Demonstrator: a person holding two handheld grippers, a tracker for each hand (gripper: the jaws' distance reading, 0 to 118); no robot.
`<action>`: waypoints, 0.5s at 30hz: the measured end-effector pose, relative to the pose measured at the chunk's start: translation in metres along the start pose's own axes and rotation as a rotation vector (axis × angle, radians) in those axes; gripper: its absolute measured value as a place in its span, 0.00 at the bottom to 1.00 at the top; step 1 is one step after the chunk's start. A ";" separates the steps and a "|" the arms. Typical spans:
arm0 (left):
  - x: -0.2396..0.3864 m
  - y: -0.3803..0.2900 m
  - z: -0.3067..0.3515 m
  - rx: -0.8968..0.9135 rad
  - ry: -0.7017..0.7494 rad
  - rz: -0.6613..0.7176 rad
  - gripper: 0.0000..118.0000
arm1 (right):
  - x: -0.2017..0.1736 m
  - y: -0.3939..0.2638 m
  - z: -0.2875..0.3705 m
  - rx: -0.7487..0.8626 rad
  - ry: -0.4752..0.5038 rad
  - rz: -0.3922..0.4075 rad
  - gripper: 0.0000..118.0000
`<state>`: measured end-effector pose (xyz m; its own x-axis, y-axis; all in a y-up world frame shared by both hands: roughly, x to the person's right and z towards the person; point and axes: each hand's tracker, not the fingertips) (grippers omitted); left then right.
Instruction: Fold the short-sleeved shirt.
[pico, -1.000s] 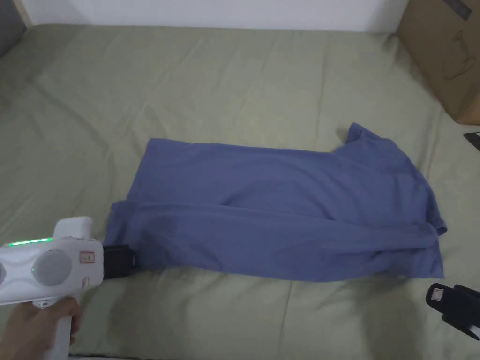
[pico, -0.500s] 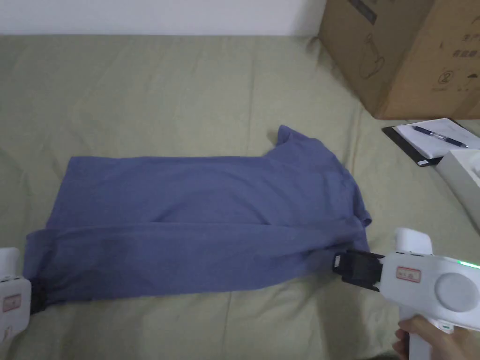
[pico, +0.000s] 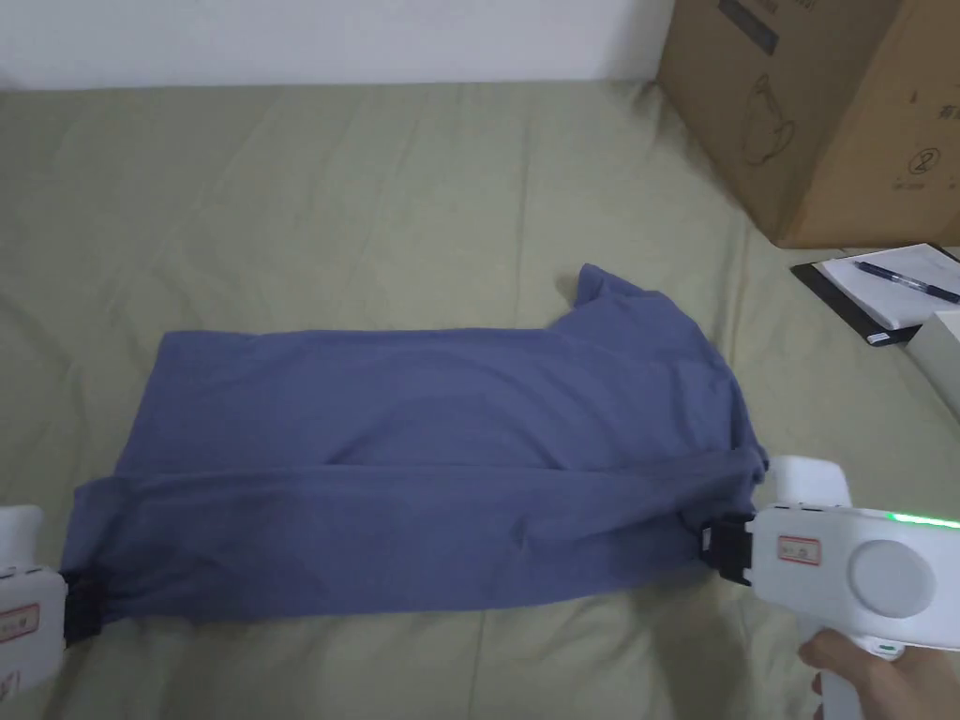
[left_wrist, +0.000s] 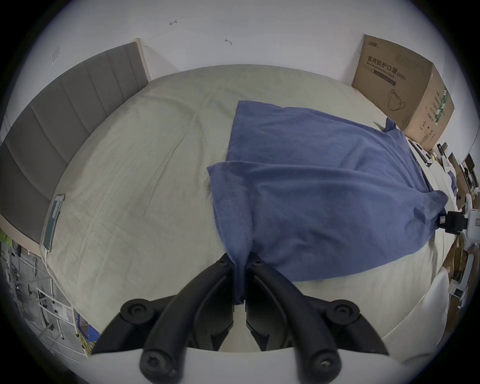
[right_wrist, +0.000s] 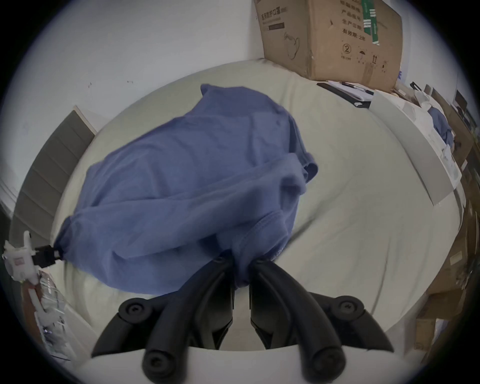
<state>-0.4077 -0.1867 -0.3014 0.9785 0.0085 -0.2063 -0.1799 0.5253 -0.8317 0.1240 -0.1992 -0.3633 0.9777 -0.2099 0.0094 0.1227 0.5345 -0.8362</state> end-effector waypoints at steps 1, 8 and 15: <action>-0.003 0.002 0.005 0.009 -0.012 0.012 0.04 | 0.003 0.001 0.010 0.015 0.030 -0.033 0.08; -0.013 -0.009 0.038 0.017 -0.039 -0.030 0.04 | 0.024 -0.002 0.078 0.071 0.088 -0.085 0.09; -0.010 -0.075 0.050 -0.076 -0.066 -0.018 0.04 | 0.048 -0.069 0.076 -0.099 0.046 -0.164 0.09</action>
<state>-0.3989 -0.1834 -0.2114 0.9856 0.0569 -0.1593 -0.1674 0.4599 -0.8720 0.1759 -0.1836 -0.2633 0.9368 -0.3258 0.1273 0.2606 0.4072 -0.8754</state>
